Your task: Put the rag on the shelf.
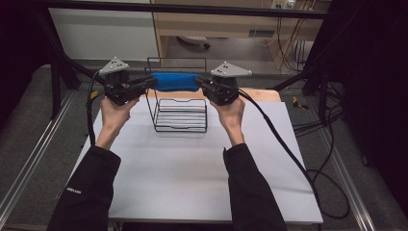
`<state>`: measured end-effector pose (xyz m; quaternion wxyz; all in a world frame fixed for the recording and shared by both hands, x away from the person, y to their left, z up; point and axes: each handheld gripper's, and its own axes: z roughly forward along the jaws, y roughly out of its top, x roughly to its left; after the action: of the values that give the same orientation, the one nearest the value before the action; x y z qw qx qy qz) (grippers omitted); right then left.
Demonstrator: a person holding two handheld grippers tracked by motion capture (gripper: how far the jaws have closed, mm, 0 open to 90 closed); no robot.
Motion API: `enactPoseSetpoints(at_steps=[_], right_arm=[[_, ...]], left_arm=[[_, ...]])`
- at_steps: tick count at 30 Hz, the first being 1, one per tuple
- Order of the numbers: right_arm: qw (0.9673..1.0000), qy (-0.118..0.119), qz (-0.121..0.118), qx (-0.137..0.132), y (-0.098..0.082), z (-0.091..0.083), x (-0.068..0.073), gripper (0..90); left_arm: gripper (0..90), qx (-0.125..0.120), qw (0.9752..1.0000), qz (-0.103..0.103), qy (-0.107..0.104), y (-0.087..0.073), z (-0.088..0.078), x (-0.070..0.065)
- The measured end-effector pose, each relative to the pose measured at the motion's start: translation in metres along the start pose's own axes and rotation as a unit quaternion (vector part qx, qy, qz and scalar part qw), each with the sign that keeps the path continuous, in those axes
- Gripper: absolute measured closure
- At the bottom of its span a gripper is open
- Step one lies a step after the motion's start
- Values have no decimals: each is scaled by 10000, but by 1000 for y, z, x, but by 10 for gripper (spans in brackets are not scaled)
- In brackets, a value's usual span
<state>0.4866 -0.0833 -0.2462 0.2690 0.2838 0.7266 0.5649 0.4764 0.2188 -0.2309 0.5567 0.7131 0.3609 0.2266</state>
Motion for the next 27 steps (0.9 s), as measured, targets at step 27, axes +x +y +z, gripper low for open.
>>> enactPoseSetpoints(at_steps=[27], right_arm=[[9995,78,-261,165,-9,-2,0,754]], left_arm=[[896,762,9968,204,-138,-11,15,-5]])
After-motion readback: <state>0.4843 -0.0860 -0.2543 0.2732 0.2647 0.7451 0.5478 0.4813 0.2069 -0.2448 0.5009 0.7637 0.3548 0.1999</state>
